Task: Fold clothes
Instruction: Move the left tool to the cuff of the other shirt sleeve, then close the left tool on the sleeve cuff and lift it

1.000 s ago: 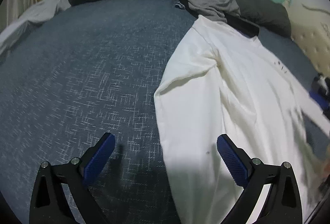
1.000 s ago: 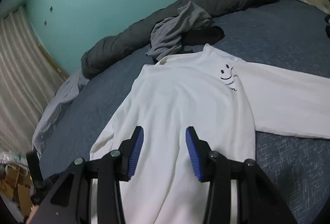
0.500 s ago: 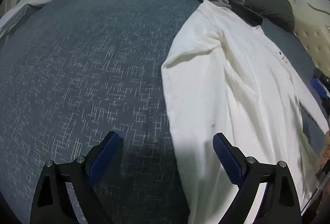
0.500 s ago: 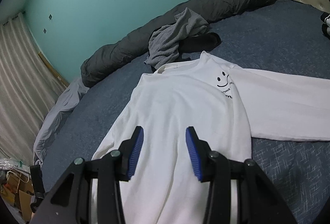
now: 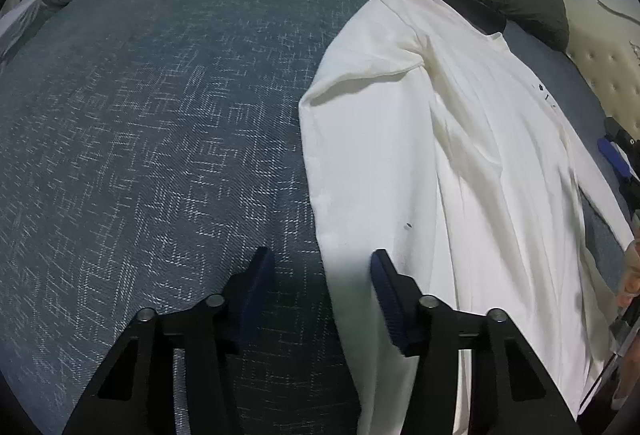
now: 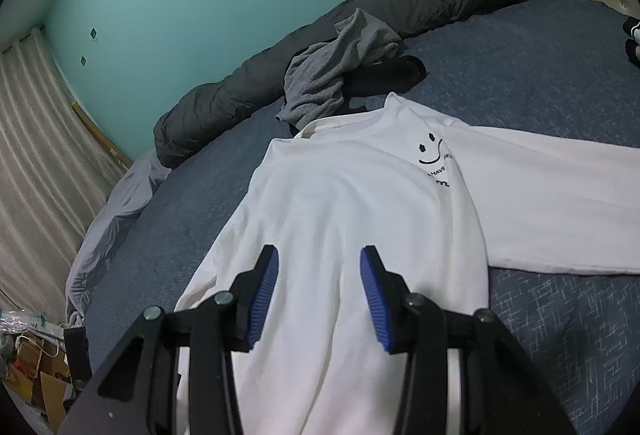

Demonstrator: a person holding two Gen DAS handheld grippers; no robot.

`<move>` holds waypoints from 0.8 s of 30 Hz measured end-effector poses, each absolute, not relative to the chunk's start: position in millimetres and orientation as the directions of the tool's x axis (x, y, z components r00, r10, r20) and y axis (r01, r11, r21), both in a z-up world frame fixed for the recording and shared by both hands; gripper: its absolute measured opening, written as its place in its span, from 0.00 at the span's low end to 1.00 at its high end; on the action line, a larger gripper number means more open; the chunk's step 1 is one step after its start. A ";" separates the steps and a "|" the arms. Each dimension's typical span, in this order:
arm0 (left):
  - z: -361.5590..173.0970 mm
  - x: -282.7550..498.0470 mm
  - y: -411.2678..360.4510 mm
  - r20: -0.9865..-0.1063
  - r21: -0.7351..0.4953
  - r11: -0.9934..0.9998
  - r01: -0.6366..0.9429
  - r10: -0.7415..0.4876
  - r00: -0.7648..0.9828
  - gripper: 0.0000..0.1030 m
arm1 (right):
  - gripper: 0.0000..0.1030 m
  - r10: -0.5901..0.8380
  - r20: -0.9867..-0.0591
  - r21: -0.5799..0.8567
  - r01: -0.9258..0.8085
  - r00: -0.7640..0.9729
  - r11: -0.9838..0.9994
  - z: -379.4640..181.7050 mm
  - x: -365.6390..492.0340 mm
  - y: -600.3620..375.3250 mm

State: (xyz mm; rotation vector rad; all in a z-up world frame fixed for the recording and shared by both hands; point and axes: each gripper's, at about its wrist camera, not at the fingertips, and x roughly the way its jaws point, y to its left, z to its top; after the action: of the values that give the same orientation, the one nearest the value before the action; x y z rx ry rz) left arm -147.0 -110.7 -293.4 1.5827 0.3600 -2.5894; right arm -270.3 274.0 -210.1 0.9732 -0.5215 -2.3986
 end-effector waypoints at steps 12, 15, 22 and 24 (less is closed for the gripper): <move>-289.7 -139.2 -95.7 -0.885 -0.170 -0.975 0.140 0.089 -0.456 0.24 | 0.42 -0.577 -0.535 0.527 0.291 -0.617 -0.799 -213.0 -273.0 276.1; -294.0 -135.7 -97.7 -0.889 -0.173 -0.973 0.152 0.088 -0.450 0.24 | 0.42 -0.578 -0.532 0.529 0.290 -0.619 -0.798 -212.4 -272.7 276.6; -295.6 -131.3 -98.6 -0.893 -0.168 -0.972 0.163 0.080 -0.443 0.24 | 0.42 -0.582 -0.531 0.539 0.285 -0.616 -0.793 -213.7 -273.9 277.2; -296.7 -131.9 -96.6 -0.894 -0.172 -0.972 0.159 0.086 -0.440 0.24 | 0.42 -0.584 -0.531 0.539 0.286 -0.614 -0.792 -213.5 -273.9 277.0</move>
State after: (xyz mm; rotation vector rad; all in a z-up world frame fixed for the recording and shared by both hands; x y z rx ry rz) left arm -131.9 -96.6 -296.7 1.6389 0.3588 -2.6047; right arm -273.9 277.0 -213.5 0.9862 -0.5593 -2.3831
